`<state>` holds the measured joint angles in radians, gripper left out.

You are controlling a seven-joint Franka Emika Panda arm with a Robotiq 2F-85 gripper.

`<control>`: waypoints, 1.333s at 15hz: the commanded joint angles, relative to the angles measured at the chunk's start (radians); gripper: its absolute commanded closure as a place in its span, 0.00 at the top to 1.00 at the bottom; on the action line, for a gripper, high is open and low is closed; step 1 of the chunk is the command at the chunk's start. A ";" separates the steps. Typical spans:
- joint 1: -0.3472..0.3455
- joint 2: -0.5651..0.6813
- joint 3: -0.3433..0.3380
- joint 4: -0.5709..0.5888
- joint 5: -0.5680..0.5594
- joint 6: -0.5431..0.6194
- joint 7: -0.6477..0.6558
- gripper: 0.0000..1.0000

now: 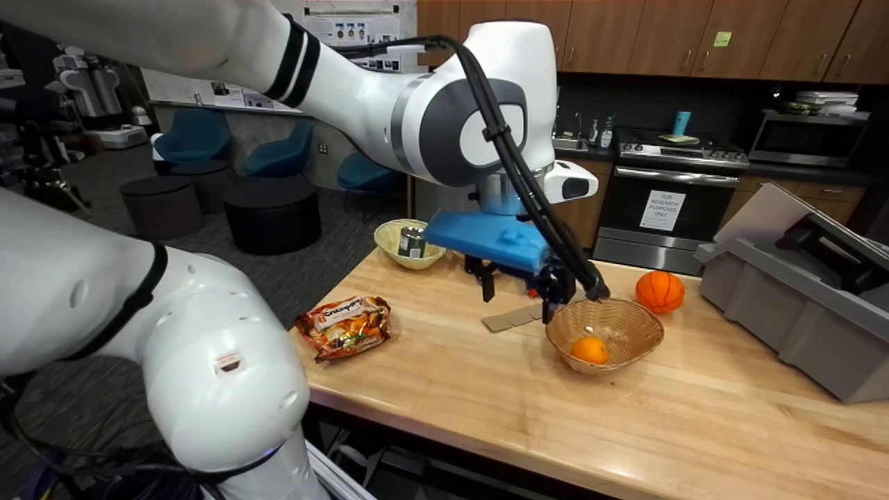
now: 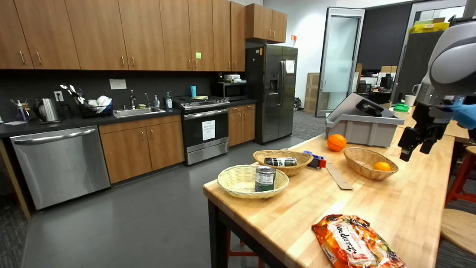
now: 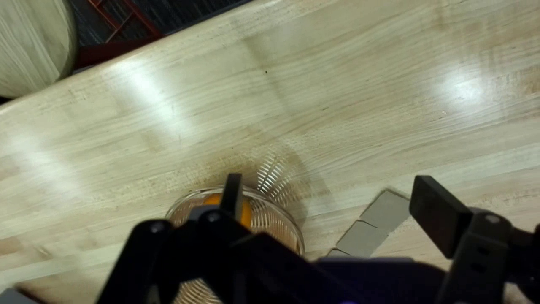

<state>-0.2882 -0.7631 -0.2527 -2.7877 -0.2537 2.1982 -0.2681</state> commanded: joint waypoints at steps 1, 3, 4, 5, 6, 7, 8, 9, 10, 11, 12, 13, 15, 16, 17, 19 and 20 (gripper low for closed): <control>0.044 -0.004 -0.037 0.003 -0.005 0.022 -0.099 1.00; 0.069 -0.004 -0.048 0.003 0.000 0.032 -0.149 1.00; 0.081 -0.002 -0.052 0.004 0.001 0.038 -0.170 1.00; 0.094 -0.001 -0.054 0.004 0.002 0.043 -0.189 1.00; 0.107 -0.001 -0.057 0.004 0.004 0.048 -0.206 1.00; 0.120 -0.001 -0.059 0.004 0.005 0.053 -0.223 1.00; 0.133 0.000 -0.059 0.004 0.005 0.058 -0.239 1.00; 0.147 0.000 -0.059 0.004 0.005 0.063 -0.257 1.00; 0.160 0.001 -0.058 0.004 0.002 0.068 -0.275 1.00; 0.172 0.002 -0.056 0.004 -0.002 0.073 -0.294 1.00; 0.183 0.003 -0.055 0.004 -0.006 0.077 -0.314 1.00; 0.193 0.004 -0.055 0.004 -0.007 0.080 -0.331 1.00; 0.212 0.004 -0.053 0.003 -0.006 0.093 -0.369 1.00; 0.219 0.003 -0.052 0.003 -0.005 0.099 -0.387 1.00; 0.226 0.003 -0.051 0.003 -0.005 0.105 -0.406 1.00; 0.239 0.005 -0.049 0.003 -0.004 0.114 -0.442 1.00; 0.247 0.004 -0.049 0.003 -0.002 0.118 -0.463 1.00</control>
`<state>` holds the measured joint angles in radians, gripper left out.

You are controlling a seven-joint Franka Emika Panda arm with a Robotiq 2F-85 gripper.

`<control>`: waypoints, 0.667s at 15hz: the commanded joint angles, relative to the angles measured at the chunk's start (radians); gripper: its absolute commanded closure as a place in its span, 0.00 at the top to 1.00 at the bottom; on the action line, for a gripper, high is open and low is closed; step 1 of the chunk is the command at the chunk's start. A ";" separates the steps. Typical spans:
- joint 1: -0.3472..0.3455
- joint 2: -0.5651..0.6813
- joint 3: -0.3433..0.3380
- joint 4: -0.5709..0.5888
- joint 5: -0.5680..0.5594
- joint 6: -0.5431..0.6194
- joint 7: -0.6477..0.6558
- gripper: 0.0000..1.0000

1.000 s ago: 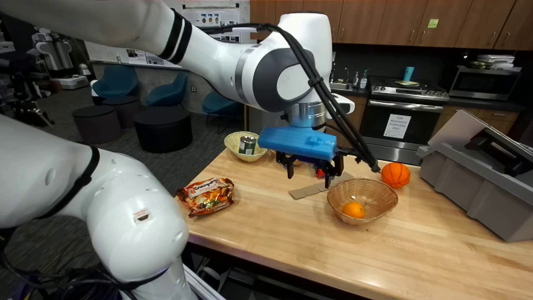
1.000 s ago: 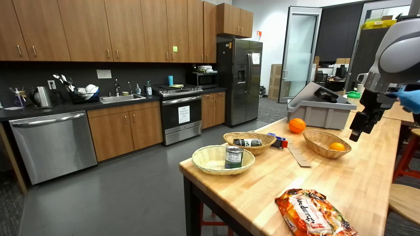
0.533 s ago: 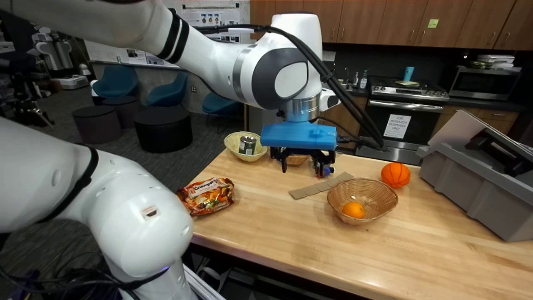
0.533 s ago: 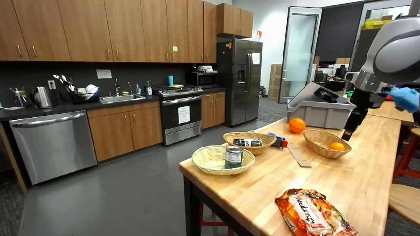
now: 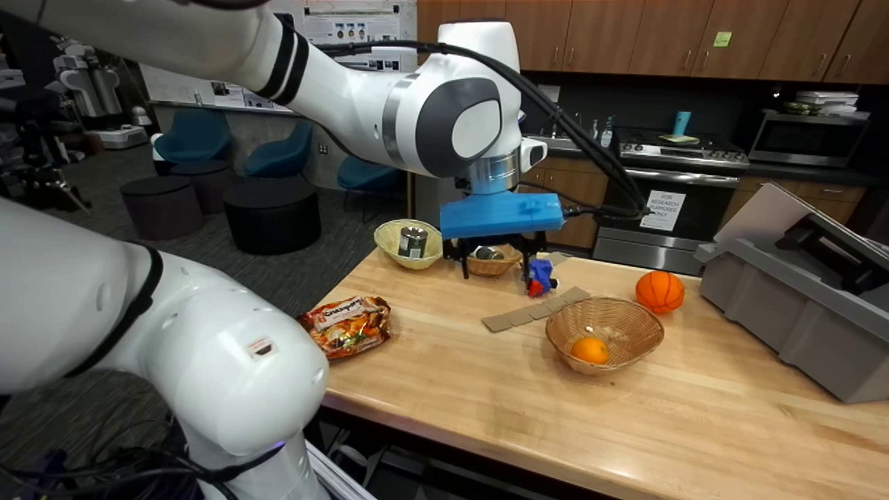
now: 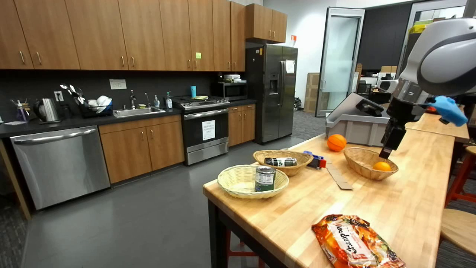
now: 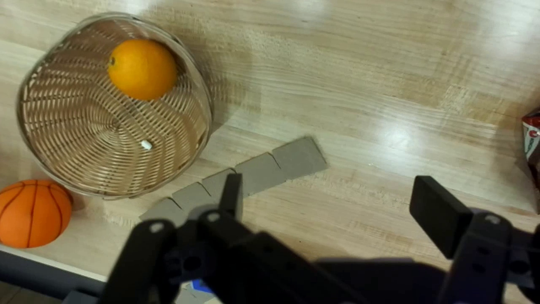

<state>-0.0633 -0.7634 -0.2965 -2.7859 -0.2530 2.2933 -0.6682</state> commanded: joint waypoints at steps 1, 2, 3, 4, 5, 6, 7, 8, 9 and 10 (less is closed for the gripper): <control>0.028 0.005 -0.004 0.001 -0.002 0.027 -0.082 1.00; 0.034 0.005 -0.001 0.001 -0.001 0.034 -0.099 1.00; 0.041 0.005 0.000 0.001 0.002 0.040 -0.115 1.00; 0.045 0.008 0.004 0.001 0.003 0.048 -0.125 1.00; 0.046 0.010 0.009 0.001 0.004 0.059 -0.126 1.00; 0.047 0.013 0.013 0.001 0.006 0.072 -0.122 1.00; 0.045 0.018 0.019 0.001 0.009 0.091 -0.106 1.00; 0.045 0.024 0.023 0.004 0.013 0.102 -0.095 1.00; 0.046 0.030 0.025 0.007 0.018 0.115 -0.090 1.00; 0.043 0.036 0.028 0.010 0.018 0.125 -0.085 1.00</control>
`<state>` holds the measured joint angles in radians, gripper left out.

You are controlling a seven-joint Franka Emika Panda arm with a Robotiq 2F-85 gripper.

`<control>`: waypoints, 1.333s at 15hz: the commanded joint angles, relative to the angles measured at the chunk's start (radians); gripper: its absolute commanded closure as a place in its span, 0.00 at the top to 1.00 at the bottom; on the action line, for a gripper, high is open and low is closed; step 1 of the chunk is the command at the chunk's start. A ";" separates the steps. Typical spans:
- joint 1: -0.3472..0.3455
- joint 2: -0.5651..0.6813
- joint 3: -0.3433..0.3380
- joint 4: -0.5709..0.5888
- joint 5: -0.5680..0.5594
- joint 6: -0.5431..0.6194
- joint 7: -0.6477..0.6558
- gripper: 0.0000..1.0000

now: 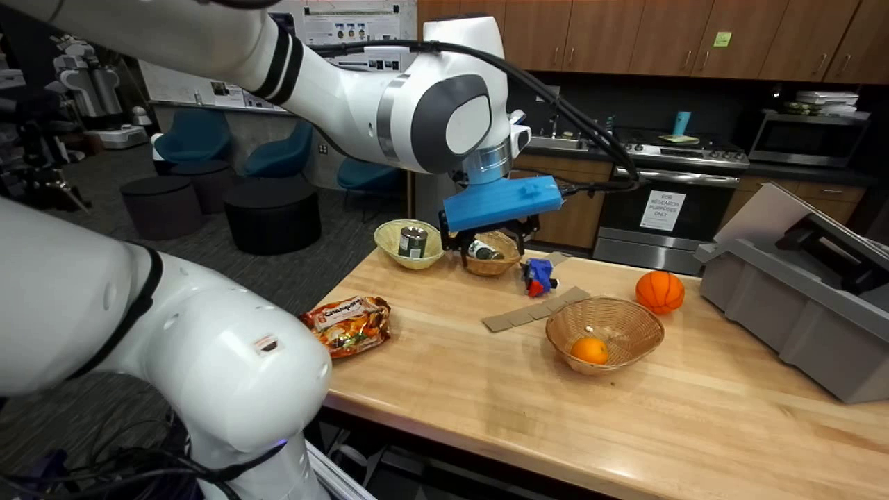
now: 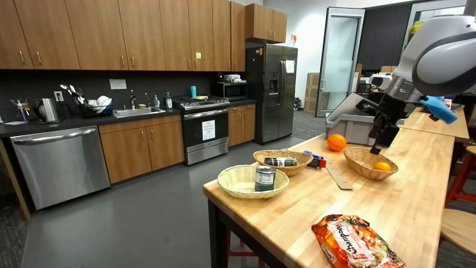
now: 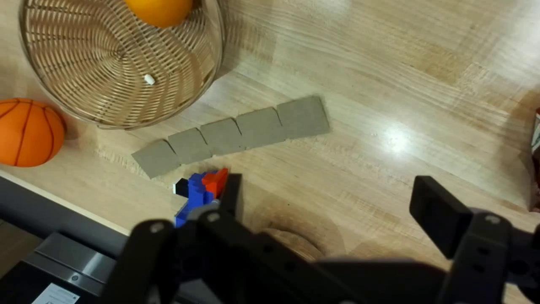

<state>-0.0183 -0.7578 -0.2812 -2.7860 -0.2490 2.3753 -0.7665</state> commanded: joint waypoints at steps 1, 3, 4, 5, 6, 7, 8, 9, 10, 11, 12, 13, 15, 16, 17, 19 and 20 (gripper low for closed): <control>-0.002 0.035 0.013 0.010 0.014 0.052 0.015 1.00; -0.004 0.048 0.014 0.013 0.012 0.064 0.017 1.00; 0.000 0.055 0.012 0.015 0.015 0.065 0.014 1.00; 0.010 0.061 0.007 0.017 0.023 0.062 0.004 1.00; 0.017 0.067 0.006 0.019 0.029 0.060 -0.001 1.00; 0.024 0.077 0.007 0.023 0.033 0.060 -0.006 1.00; 0.033 0.088 0.009 0.029 0.037 0.060 -0.011 1.00; 0.040 0.097 0.010 0.035 0.042 0.059 -0.015 1.00; 0.047 0.110 0.012 0.045 0.044 0.057 -0.018 1.00; 0.054 0.123 0.013 0.053 0.045 0.059 -0.020 1.00; 0.061 0.133 0.015 0.063 0.049 0.056 -0.022 1.00; 0.068 0.149 0.017 0.076 0.052 0.056 -0.024 1.00; 0.080 0.173 0.023 0.100 0.060 0.052 -0.030 1.00; 0.086 0.191 0.028 0.116 0.065 0.053 -0.033 1.00; 0.090 0.209 0.035 0.133 0.069 0.053 -0.035 1.00; 0.099 0.242 0.050 0.169 0.076 0.053 -0.034 1.00; 0.101 0.258 0.058 0.186 0.078 0.052 -0.033 1.00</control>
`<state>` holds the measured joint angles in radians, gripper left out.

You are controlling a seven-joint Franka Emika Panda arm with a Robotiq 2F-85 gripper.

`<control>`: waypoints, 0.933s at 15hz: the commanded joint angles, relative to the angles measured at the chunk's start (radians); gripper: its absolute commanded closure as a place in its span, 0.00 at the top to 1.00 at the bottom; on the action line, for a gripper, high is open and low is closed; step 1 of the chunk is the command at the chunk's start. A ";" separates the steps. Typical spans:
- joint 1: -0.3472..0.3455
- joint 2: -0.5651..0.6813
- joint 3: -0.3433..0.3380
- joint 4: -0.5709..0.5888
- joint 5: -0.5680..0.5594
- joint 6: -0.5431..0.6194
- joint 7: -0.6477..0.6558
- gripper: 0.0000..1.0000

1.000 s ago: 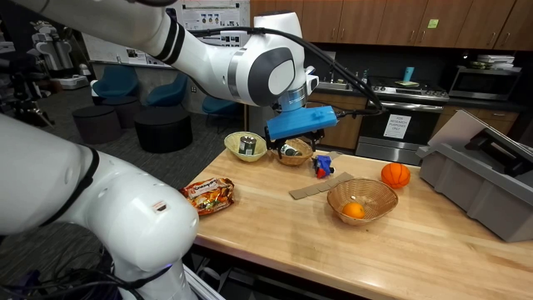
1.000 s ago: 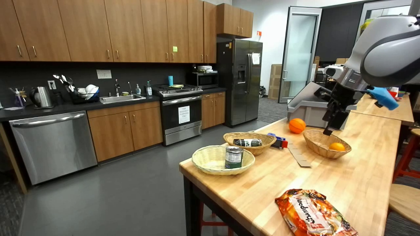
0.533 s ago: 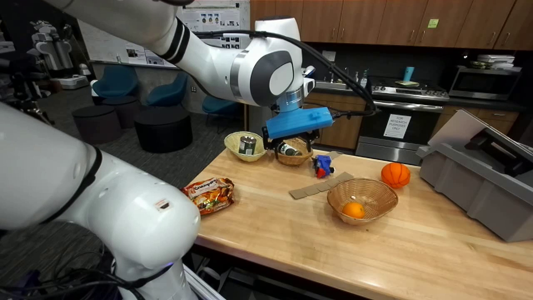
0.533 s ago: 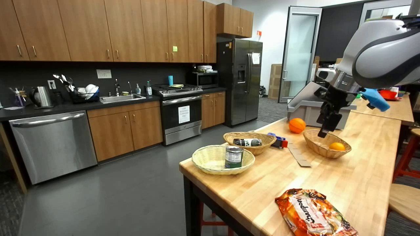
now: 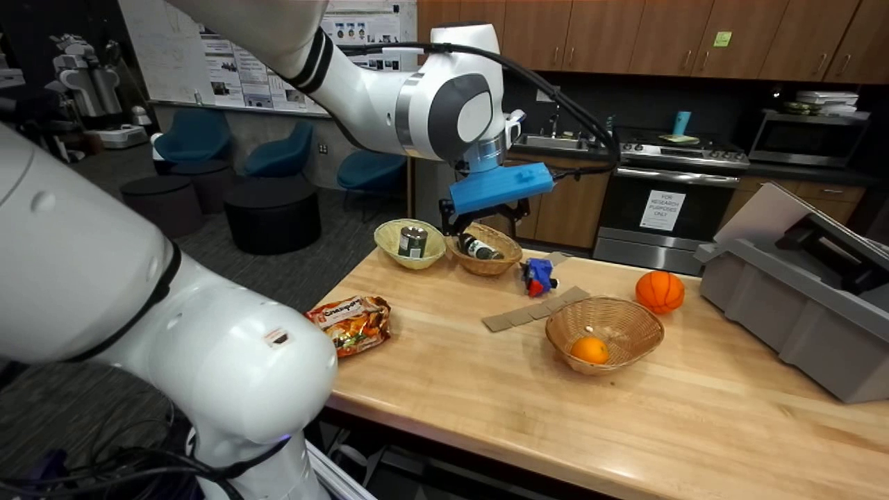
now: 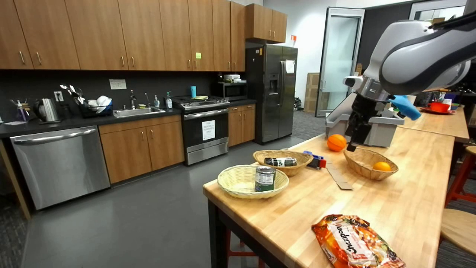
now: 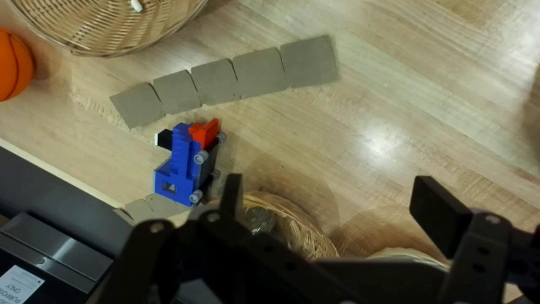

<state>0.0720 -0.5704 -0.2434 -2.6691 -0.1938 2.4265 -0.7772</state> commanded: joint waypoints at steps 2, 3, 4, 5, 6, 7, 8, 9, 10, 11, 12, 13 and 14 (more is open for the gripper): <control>0.016 0.109 0.038 0.111 0.030 -0.003 -0.019 1.00; 0.019 0.126 0.046 0.132 0.035 -0.006 -0.019 1.00; 0.021 0.143 0.053 0.152 0.040 -0.010 -0.019 1.00; 0.022 0.164 0.060 0.174 0.046 -0.012 -0.018 1.00; 0.022 0.181 0.067 0.194 0.051 -0.016 -0.018 1.00; 0.017 0.202 0.075 0.215 0.050 -0.022 -0.012 1.00; 0.006 0.225 0.083 0.235 0.044 -0.024 0.001 1.00; -0.003 0.246 0.086 0.251 0.042 -0.025 0.009 1.00; -0.012 0.265 0.085 0.266 0.042 -0.029 0.016 1.00; -0.024 0.285 0.086 0.278 0.035 -0.032 0.029 1.00; -0.041 0.307 0.086 0.290 0.027 -0.036 0.048 1.00; -0.054 0.328 0.084 0.300 0.026 -0.043 0.061 1.00; -0.066 0.345 0.082 0.309 0.029 -0.051 0.069 1.00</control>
<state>0.0477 -0.2939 -0.1686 -2.4164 -0.1578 2.4120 -0.7442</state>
